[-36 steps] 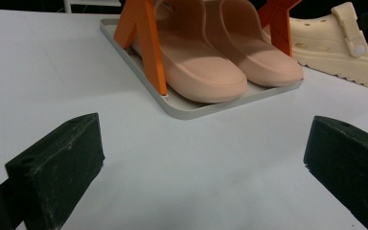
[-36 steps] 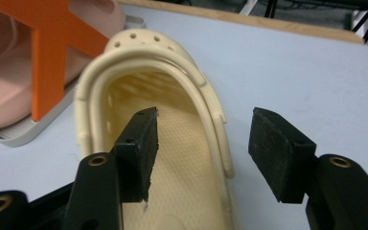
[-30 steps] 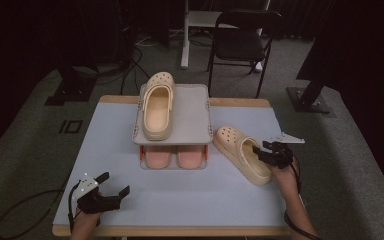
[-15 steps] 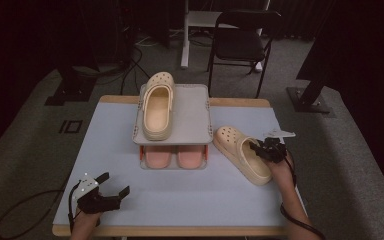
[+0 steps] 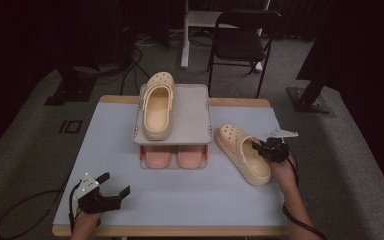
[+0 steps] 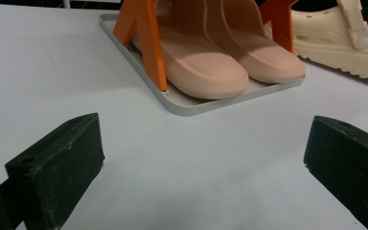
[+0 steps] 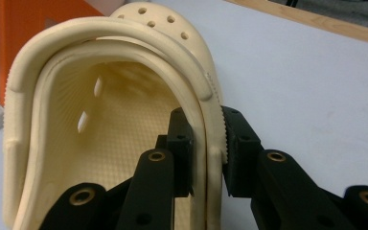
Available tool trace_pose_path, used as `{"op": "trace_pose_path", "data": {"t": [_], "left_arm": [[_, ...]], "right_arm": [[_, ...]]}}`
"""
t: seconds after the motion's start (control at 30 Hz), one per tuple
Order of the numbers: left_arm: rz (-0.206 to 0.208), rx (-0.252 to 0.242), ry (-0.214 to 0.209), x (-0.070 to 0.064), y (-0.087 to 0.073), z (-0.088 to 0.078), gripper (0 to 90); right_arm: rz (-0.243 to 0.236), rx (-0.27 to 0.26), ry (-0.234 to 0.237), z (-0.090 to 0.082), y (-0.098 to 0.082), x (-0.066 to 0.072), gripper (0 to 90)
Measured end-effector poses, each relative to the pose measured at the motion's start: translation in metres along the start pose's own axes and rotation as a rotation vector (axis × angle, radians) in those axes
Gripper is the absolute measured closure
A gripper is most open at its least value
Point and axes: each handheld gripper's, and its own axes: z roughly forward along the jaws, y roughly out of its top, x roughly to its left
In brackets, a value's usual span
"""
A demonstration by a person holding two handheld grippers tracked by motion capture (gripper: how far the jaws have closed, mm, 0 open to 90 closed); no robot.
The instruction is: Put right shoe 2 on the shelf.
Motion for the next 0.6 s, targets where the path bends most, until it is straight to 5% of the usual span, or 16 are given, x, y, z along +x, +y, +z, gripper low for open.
{"op": "trace_pose_path", "data": {"t": [0.6], "left_arm": [[0.001, -0.009, 0.0, 0.0, 0.002, -0.002, 0.1]], "right_arm": [[0.086, -0.081, -0.044, -0.038, 0.036, 0.005, 76.1]]}}
